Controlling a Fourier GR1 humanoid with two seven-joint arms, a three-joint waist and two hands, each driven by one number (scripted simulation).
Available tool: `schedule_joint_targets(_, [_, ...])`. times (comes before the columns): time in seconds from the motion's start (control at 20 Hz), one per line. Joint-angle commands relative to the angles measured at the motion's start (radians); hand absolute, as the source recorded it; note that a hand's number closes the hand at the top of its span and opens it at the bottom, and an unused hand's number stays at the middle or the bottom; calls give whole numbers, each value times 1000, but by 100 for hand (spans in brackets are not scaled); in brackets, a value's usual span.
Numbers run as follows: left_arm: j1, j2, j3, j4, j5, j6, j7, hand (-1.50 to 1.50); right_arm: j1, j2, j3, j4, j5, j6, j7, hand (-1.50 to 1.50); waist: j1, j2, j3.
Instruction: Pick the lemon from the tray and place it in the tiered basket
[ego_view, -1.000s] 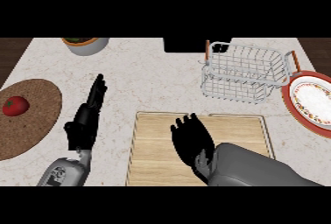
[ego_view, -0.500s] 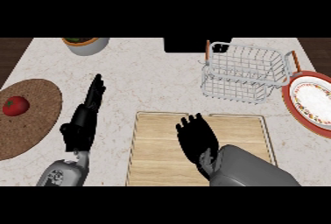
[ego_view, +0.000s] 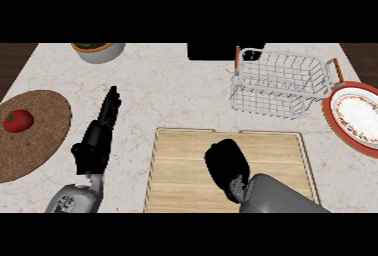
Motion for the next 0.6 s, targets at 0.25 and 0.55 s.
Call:
schedule_joint_targets(0.25, [-4, 32, 82, 0, 34, -61, 0, 0, 12, -50, 62, 46, 234, -161, -197, 150, 0, 2, 0])
schedule_joint_targets(0.55, [14, 6, 56, -3, 7, -46, -20, 0, 64, 130, -117, 123, 244, -166, 92, 150, -5, 2, 0])
